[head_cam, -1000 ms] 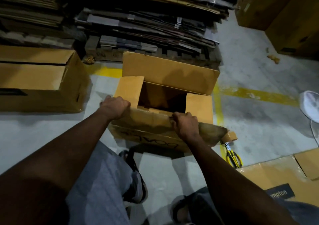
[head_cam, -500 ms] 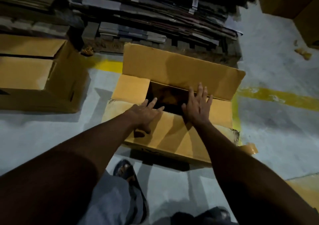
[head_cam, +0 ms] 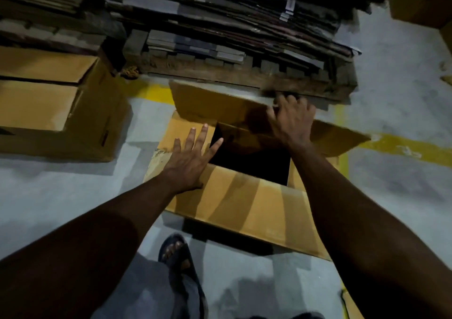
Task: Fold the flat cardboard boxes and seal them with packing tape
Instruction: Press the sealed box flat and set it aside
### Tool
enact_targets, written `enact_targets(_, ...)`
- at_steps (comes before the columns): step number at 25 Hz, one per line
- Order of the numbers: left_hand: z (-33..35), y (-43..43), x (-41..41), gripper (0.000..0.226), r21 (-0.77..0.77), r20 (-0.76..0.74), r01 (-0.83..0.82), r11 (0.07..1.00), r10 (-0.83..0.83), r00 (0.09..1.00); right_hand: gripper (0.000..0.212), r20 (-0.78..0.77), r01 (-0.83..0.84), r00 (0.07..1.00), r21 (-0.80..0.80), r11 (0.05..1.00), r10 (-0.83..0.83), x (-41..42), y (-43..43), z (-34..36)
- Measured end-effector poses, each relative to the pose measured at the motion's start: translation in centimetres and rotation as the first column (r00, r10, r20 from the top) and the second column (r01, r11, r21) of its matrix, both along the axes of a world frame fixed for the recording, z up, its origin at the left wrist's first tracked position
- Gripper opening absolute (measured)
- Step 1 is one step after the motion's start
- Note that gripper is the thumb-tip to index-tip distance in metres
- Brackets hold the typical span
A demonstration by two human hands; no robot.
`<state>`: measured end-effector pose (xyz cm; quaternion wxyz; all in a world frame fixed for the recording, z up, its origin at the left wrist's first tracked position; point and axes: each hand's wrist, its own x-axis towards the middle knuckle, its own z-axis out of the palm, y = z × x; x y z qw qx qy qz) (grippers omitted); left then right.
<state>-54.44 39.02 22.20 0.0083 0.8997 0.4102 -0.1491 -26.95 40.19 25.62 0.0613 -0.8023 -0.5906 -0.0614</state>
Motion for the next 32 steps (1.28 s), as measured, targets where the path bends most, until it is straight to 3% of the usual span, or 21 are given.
enact_targets(5,0.8,0.0,-0.8,0.12,0.23,0.109,0.026,0.973,-0.052,0.993,0.036,-0.03,-0.071,0.997,0.001,0.998,0.07,-3.8,-10.1,-5.4)
enact_targets(9,0.0,-0.1,-1.7,0.094,0.041,-0.077,-0.03,0.999,0.033,0.996,0.039,-0.028,0.126,0.991,-0.152,0.98,-0.132,-2.1,-16.8,-10.1)
enact_targets(11,-0.3,0.7,-2.8,0.085,-0.112,-0.108,-0.189,0.976,0.177,0.978,0.045,-0.095,0.354,0.918,-0.244,0.903,-0.385,-0.8,-18.0,-10.8)
enact_targets(13,-0.7,1.9,-4.1,0.083,-0.241,-0.089,-0.354,0.904,0.343,0.935,0.048,-0.179,0.517,0.777,-0.363,0.775,-0.603,0.1,-18.1,-10.8)
enact_targets(17,-1.7,3.4,-5.0,0.089,-0.377,-0.013,-0.47,0.798,0.503,0.864,0.054,-0.25,0.669,0.592,-0.378,0.64,-0.766,1.4,-17.6,-11.0)
enact_targets(23,-2.7,4.3,-5.0,0.113,-0.438,-0.083,-0.522,0.732,0.546,0.834,0.058,-0.286,0.739,0.522,-0.318,0.593,-0.804,2.2,-16.7,-10.7)
enact_targets(29,0.0,4.6,-6.9,0.108,-0.363,0.009,-0.535,0.763,0.577,0.816,0.057,-0.326,0.754,0.523,-0.253,0.606,-0.787,0.3,-15.9,-7.8)
enact_targets(32,2.9,4.4,-9.7,0.117,-0.382,0.093,-0.544,0.747,0.617,0.781,0.056,-0.334,0.743,0.56,-0.203,0.638,-0.758,-1.7,-14.6,-4.2)
